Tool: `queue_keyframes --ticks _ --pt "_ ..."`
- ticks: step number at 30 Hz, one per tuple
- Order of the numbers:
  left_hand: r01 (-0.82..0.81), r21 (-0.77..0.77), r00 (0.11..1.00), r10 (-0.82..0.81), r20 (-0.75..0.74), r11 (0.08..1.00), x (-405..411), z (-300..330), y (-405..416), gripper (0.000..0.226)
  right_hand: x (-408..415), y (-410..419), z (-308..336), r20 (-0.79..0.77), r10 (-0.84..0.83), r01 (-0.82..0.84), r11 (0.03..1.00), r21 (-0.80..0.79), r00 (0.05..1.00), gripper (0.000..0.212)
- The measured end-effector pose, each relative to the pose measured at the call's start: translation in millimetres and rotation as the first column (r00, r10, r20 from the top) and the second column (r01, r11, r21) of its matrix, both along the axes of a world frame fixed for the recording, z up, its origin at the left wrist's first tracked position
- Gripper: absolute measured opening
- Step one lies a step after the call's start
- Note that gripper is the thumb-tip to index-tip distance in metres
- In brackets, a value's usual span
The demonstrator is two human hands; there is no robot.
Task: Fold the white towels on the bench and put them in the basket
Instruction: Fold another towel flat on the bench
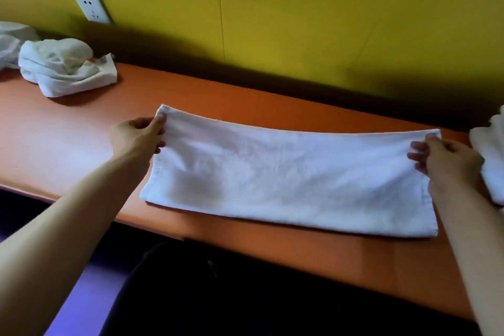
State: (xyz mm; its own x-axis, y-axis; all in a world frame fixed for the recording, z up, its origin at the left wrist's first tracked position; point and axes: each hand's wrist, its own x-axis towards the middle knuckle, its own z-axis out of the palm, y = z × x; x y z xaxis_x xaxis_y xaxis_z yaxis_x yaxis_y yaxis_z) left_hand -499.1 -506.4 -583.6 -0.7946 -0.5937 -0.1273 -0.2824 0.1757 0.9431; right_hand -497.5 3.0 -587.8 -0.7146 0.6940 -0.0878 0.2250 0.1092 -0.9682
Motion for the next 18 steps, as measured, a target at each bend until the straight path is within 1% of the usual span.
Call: queue_keyframes --ticks 5,7,9,10,11,12,13,14,15,16,17,18 --pt "0.004 -0.089 0.999 0.0 0.046 0.996 -29.6 -20.0 8.6 0.026 -31.0 7.7 -28.1 0.036 0.023 -0.021 0.998 -0.051 0.999 0.027" --pt "0.001 -0.06 0.998 0.003 0.064 0.998 -35.8 -31.0 10.3 0.026 -40.2 7.5 -37.9 0.042 0.012 -0.009 0.997 -0.075 0.999 0.022" --pt "-0.012 0.006 0.998 0.012 0.064 1.0 -38.4 -40.7 12.7 0.028 -44.1 4.9 -45.8 0.054 -0.001 0.006 0.995 -0.098 0.999 0.015" --pt "-0.013 0.011 0.998 0.012 0.068 1.0 -37.5 -44.7 14.1 0.032 -42.8 2.8 -48.5 0.075 0.003 0.003 0.997 -0.081 0.997 0.019" --pt "0.005 -0.025 0.997 -0.003 0.08 1.0 -35.1 -47.7 16.8 0.039 -40.0 2.7 -52.4 0.115 0.006 -0.005 1.0 -0.01 0.993 0.028" --pt "0.048 -0.102 0.995 -0.039 0.092 0.994 -30.9 -50.0 19.7 0.044 -34.3 2.8 -55.6 0.161 0.012 -0.031 0.993 0.113 0.987 0.038" --pt "0.111 -0.196 0.991 -0.094 0.095 0.974 -25.5 -51.0 24.1 0.048 -27.8 4.1 -59.0 0.195 0.032 -0.084 0.961 0.264 0.98 0.044" --pt "0.193 -0.29 0.98 -0.169 0.104 0.938 -18.8 -52.7 29.3 0.049 -20.0 4.8 -62.9 0.224 0.078 -0.164 0.902 0.399 0.971 0.046" --pt "0.28 -0.393 0.96 -0.254 0.117 0.876 -10.4 -54.2 37.0 0.049 -12.9 6.2 -67.8 0.268 0.136 -0.26 0.821 0.508 0.954 0.047" --pt "0.361 -0.502 0.93 -0.34 0.136 0.786 -1.1 -56.3 45.7 0.048 -6.6 6.6 -73.0 0.328 0.193 -0.358 0.734 0.577 0.925 0.048" --pt "0.441 -0.597 0.888 -0.423 0.181 0.67 9.2 -58.7 56.4 0.049 -0.8 7.8 -79.1 0.401 0.23 -0.446 0.656 0.609 0.887 0.05" --pt "0.51 -0.663 0.839 -0.486 0.243 0.548 19.6 -62.4 68.8 0.054 5.0 8.1 -85.6 0.461 0.248 -0.509 0.598 0.619 0.852 0.051"
